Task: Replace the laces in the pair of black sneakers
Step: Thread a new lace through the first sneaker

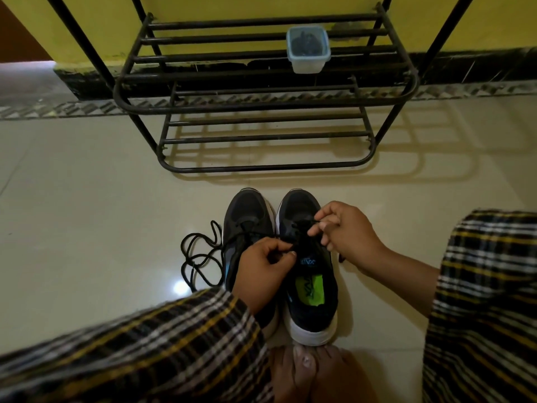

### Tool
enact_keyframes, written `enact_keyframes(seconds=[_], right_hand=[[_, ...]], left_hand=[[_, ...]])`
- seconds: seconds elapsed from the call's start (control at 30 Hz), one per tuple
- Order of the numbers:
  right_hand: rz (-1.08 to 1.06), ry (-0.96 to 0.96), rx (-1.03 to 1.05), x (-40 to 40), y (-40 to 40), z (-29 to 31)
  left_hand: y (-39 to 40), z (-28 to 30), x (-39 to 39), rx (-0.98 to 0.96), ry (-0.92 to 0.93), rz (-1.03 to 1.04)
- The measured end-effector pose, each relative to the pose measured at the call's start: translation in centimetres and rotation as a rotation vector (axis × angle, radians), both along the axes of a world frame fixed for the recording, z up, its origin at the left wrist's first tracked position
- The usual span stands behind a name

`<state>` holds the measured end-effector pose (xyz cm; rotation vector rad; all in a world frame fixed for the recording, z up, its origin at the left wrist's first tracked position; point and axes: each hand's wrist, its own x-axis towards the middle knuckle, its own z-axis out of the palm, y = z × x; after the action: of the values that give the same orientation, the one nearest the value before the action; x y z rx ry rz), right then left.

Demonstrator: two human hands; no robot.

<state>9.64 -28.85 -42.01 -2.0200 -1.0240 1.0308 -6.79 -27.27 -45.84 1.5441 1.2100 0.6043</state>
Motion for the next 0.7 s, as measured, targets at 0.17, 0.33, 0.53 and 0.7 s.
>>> enact_keyframes(seconds=[0.17, 0.33, 0.53, 0.7], right_hand=[[0.072, -0.124, 0.046, -0.1, -0.3, -0.1], [0.184, -0.126, 0.055, -0.6, -0.8, -0.6], [0.359, -0.291, 0.106, -0.8, -1.0, -0.5], [0.246, -0.244, 0.148, -1.2, -1.5, -1.1]], left_hand=[[0.0, 0.0, 0.0, -0.011, -0.005, -0.005], [0.0, -0.2, -0.1, -0.004, -0.006, -0.003], [0.1, -0.2, -0.1, -0.025, -0.026, -0.014], [0.1, -0.2, -0.2, -0.012, -0.016, -0.028]])
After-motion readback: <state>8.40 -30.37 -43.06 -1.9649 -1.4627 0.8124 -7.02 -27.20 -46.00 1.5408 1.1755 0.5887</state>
